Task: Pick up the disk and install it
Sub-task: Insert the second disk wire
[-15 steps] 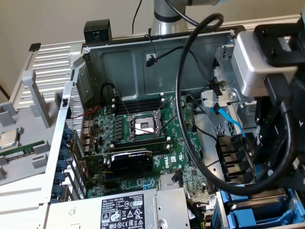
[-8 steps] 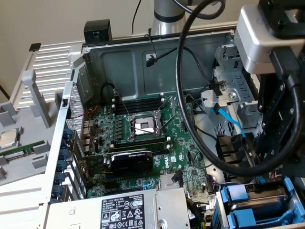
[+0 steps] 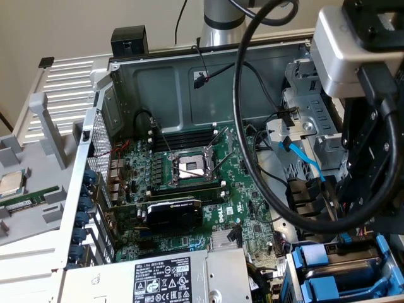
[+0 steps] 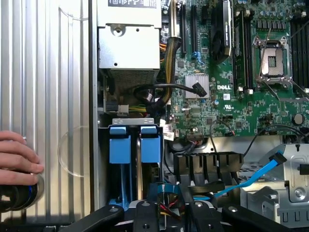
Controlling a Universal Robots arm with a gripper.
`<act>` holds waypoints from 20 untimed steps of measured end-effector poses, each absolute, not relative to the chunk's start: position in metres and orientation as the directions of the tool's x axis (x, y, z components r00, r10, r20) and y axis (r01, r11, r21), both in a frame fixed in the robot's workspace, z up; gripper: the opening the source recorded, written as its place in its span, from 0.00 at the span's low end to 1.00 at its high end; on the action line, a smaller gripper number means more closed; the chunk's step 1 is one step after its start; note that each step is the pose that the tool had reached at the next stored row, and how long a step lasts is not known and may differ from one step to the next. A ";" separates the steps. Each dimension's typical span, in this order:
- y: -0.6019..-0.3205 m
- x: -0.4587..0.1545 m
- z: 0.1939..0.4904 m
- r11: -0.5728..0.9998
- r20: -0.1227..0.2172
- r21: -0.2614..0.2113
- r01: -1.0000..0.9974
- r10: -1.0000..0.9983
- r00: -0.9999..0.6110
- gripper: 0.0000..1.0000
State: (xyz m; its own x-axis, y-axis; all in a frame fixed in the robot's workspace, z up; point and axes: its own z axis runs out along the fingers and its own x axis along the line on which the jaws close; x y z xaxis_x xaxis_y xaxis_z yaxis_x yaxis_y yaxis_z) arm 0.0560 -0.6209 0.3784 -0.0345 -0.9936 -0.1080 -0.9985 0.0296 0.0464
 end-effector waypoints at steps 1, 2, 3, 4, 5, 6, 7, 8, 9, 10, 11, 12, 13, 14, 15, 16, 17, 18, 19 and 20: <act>-0.621 0.056 0.378 0.030 -0.108 0.046 -0.998 -0.994 -0.035 0.31; -0.621 0.056 0.378 0.030 -0.108 0.046 -0.998 -0.994 -0.034 0.31; -0.621 0.056 0.378 0.030 -0.108 0.046 -0.998 -0.994 -0.034 0.31; -0.621 0.056 0.378 0.030 -0.108 0.046 -0.998 -0.994 -0.034 0.31; -0.621 0.056 0.378 0.030 -0.108 0.046 -0.998 -0.994 -0.034 0.29; -0.621 0.056 0.378 0.030 -0.108 0.046 -0.998 -0.994 -0.034 0.29; -0.621 0.056 0.378 0.030 -0.108 0.046 -0.998 -0.994 -0.035 0.22; -0.621 0.056 0.378 0.030 -0.108 0.046 -0.998 -0.994 -0.035 0.16; -0.621 0.056 0.378 0.030 -0.108 0.046 -0.998 -0.994 -0.035 0.11; -0.621 0.056 0.378 0.030 -0.108 0.046 -0.998 -0.994 -0.035 0.11; -0.621 0.056 0.378 0.030 -0.108 0.046 -0.998 -0.994 -0.034 0.11; -0.621 0.056 0.378 0.030 -0.108 0.046 -0.998 -0.994 -0.035 0.11; -0.621 0.056 0.378 0.030 -0.108 0.046 -0.998 -0.994 -0.035 0.11; -0.621 0.056 0.378 0.030 -0.108 0.046 -0.998 -0.994 -0.035 0.11; -0.621 0.056 0.378 0.030 -0.108 0.046 -0.998 -0.994 -0.034 0.11; -0.621 0.056 0.378 0.030 -0.108 0.046 -0.998 -0.994 -0.035 0.11; -0.621 0.056 0.378 0.030 -0.108 0.046 -0.998 -0.994 -0.035 0.11; -0.621 0.056 0.378 0.030 -0.108 0.046 -0.998 -0.994 -0.034 0.11; -0.621 0.056 0.378 0.030 -0.108 0.046 -0.998 -0.994 -0.034 0.11; -0.621 0.056 0.378 0.030 -0.108 0.046 -0.998 -0.994 -0.034 0.11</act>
State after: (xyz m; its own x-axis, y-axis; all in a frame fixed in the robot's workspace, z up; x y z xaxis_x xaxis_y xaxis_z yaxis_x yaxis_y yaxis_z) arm 0.0560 -0.6209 0.3784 -0.0345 -0.9936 -0.1079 -0.9985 0.0296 0.0464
